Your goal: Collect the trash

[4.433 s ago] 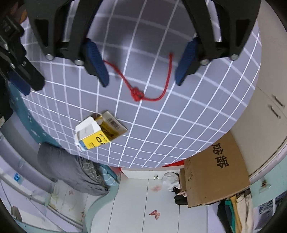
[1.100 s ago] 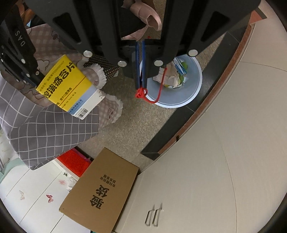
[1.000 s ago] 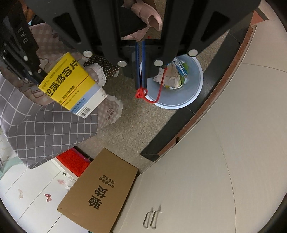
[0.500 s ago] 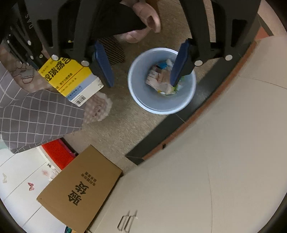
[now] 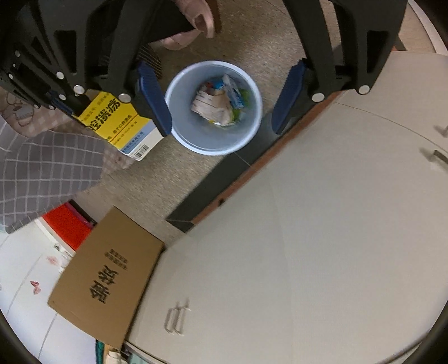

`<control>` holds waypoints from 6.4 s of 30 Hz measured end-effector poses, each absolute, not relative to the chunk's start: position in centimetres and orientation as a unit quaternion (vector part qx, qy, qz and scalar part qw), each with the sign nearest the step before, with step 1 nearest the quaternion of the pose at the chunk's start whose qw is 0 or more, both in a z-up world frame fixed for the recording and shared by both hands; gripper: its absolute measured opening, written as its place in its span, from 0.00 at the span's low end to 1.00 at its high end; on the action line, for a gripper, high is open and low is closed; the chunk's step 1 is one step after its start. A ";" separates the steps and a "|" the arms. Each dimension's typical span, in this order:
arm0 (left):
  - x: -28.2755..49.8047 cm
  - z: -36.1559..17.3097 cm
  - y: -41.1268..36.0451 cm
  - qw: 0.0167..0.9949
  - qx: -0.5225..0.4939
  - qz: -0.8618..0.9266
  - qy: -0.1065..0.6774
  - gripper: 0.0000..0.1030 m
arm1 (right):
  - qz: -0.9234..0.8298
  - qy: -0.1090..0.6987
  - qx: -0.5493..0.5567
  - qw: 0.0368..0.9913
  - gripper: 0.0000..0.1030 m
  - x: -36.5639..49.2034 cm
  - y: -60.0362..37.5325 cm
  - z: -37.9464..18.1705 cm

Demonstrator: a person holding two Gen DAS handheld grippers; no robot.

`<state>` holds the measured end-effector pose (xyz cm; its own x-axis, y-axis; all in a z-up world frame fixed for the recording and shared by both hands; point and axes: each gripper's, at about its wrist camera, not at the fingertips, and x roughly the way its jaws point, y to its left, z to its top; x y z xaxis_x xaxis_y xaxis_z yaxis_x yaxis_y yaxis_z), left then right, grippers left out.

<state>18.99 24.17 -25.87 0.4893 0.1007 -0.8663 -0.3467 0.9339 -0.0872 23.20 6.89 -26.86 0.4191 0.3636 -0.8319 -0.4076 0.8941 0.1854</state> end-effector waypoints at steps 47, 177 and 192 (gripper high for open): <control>-1.1 0.8 -0.5 0.986 0.020 -0.032 0.162 0.92 | 0.034 0.133 0.025 0.990 0.90 -4.9 -19.8 -1.9; 27.4 -11.5 -24.9 0.884 0.102 -0.096 0.446 0.92 | -0.021 0.428 0.008 0.904 0.93 18.6 -41.3 -10.7; 30.3 -12.9 -24.9 0.884 0.052 -0.041 0.462 0.93 | 0.069 0.446 -0.059 0.890 0.94 23.2 -41.1 -13.3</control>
<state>30.30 -24.87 -12.95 0.5691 -0.0248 -0.8219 0.1213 0.9911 0.0541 23.24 -41.08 -13.25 0.5930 0.0702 -0.8021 -0.1763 0.9833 -0.0443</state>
